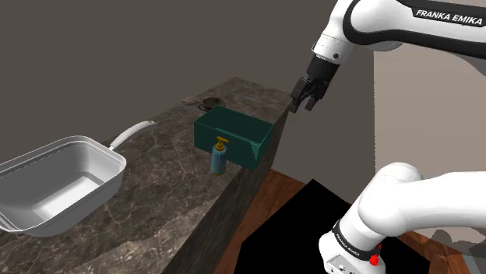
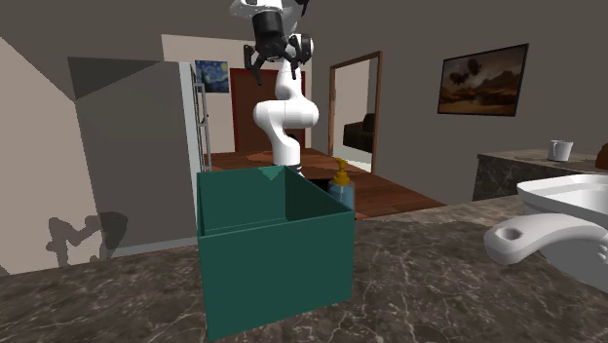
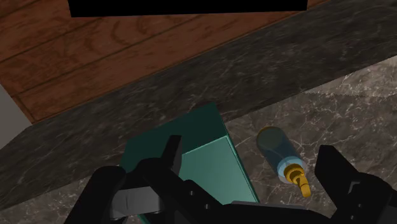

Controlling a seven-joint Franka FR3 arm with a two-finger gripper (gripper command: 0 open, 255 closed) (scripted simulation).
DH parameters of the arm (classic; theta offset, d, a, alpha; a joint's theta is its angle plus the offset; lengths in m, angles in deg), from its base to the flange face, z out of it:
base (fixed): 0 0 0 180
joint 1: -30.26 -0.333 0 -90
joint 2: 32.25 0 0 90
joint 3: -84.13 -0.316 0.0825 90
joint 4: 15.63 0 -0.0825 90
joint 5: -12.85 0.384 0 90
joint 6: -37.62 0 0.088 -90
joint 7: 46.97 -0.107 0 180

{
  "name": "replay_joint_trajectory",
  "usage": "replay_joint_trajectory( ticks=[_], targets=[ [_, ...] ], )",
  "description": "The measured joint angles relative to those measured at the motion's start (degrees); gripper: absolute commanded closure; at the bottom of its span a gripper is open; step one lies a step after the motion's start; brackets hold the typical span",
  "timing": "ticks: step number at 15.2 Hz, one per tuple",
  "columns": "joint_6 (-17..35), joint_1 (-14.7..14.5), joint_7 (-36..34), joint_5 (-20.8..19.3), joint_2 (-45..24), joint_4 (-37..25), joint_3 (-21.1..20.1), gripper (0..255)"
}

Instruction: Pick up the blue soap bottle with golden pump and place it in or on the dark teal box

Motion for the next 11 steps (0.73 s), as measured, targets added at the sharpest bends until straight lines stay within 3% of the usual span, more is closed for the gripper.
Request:
replay_joint_trajectory(
  ticks=[3, 11],
  targets=[
    [1.46, -0.43, -0.40, 0.35, -1.70, -0.14, -0.77, 0],
    [13.27, -3.08, -3.46, 2.28, -15.77, -1.95, -6.25, 0]
  ],
)
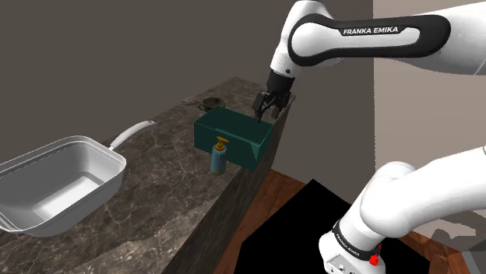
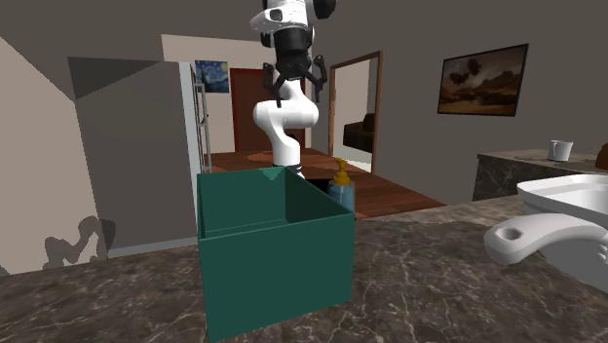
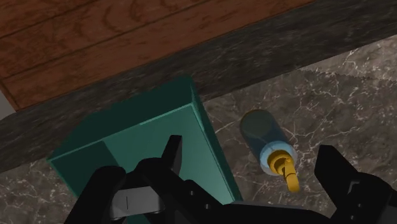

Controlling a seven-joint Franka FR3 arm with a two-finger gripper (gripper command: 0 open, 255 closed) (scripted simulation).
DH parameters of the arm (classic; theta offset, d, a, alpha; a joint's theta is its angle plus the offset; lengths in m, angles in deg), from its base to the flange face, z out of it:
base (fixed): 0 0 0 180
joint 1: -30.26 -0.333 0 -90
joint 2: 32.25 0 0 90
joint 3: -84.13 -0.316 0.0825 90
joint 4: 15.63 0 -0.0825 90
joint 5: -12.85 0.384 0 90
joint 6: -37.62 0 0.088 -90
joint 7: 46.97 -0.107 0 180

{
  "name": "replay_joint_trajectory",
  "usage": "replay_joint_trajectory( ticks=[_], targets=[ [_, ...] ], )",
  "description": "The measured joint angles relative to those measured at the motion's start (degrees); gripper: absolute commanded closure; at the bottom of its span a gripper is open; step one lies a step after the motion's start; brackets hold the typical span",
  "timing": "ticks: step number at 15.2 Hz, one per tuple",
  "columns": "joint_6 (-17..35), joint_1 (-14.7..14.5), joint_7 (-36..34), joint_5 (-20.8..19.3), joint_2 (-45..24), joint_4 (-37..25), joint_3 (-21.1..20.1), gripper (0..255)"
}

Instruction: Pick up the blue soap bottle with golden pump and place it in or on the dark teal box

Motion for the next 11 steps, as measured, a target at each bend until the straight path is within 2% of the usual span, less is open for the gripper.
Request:
replay_joint_trajectory(
  ticks=[5, 11],
  targets=[
    [6.23, -1.47, -2.79, 0.15, -9.85, -3.31, -3.64, 0],
    [11.58, -2.57, -5.88, -1.74, -22.30, -9.82, -6.76, 0]
  ],
)
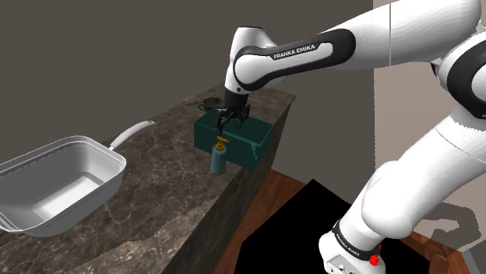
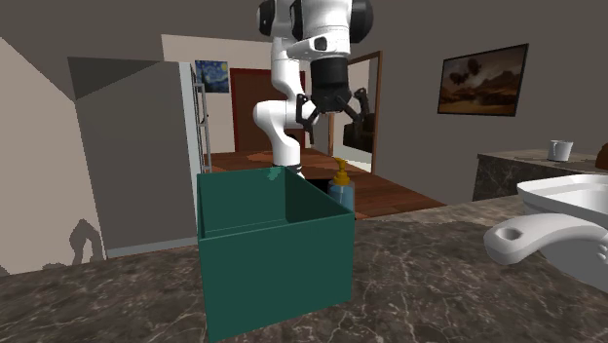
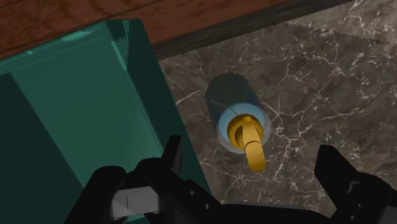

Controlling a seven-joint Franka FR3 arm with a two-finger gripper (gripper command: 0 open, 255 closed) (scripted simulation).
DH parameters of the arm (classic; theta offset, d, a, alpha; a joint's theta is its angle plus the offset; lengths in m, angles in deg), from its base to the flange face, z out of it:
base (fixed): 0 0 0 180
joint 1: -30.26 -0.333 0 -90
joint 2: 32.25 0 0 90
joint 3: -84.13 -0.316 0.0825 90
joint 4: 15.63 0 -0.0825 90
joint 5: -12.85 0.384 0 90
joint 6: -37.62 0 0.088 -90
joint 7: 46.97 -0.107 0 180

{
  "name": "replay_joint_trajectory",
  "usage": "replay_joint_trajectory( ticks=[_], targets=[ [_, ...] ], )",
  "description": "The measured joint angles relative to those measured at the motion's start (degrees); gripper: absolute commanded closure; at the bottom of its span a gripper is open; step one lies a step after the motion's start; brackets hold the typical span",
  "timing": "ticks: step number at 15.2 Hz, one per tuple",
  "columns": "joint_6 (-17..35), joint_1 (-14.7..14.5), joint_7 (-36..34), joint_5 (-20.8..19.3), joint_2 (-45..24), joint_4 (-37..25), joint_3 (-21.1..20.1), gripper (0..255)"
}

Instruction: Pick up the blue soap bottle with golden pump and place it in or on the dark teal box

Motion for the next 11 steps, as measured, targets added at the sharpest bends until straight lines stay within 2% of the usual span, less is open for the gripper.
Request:
replay_joint_trajectory(
  ticks=[3, 11],
  targets=[
    [2.14, -0.42, -1.04, -0.67, -3.56, -1.28, -0.79, 0],
    [7.09, -0.63, -1.20, -0.89, -6.20, 1.05, -1.11, 0]
  ],
)
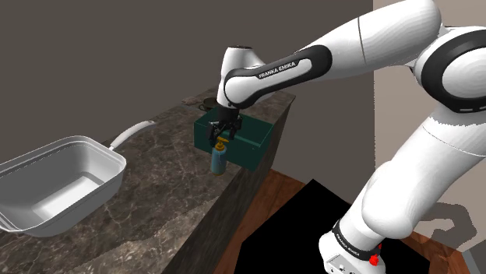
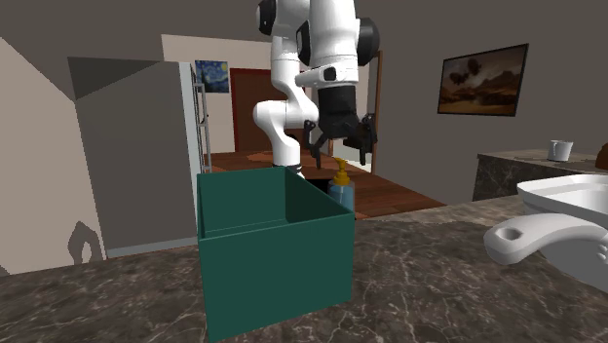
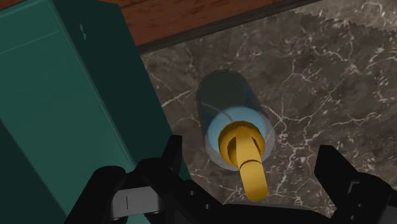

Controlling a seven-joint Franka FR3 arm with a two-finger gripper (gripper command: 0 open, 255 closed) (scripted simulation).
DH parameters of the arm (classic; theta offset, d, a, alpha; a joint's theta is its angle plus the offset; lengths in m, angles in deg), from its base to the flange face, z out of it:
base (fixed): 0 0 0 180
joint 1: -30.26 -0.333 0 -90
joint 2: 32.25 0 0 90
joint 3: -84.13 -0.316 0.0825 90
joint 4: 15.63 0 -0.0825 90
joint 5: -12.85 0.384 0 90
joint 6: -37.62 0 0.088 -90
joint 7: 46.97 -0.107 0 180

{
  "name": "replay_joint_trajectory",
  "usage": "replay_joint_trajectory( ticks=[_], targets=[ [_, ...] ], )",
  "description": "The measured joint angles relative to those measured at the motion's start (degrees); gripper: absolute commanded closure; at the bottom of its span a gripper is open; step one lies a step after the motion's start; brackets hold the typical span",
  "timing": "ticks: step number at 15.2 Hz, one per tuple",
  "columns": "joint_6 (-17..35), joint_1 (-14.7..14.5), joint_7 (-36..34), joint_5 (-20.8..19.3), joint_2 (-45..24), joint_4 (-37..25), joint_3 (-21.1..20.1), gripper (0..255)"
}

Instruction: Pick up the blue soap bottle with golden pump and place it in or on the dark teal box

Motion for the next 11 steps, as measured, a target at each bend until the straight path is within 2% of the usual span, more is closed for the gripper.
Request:
replay_joint_trajectory(
  ticks=[4, 5, 11],
  targets=[
    [0.14, -0.01, 0.00, 0.00, -0.04, 0.09, -0.01, 0],
    [0.14, -0.01, 0.00, 0.00, -0.04, 0.09, -0.01, 255],
    [0.15, -0.01, -0.01, 0.00, -0.03, 0.08, -0.01, 255]
  ],
)
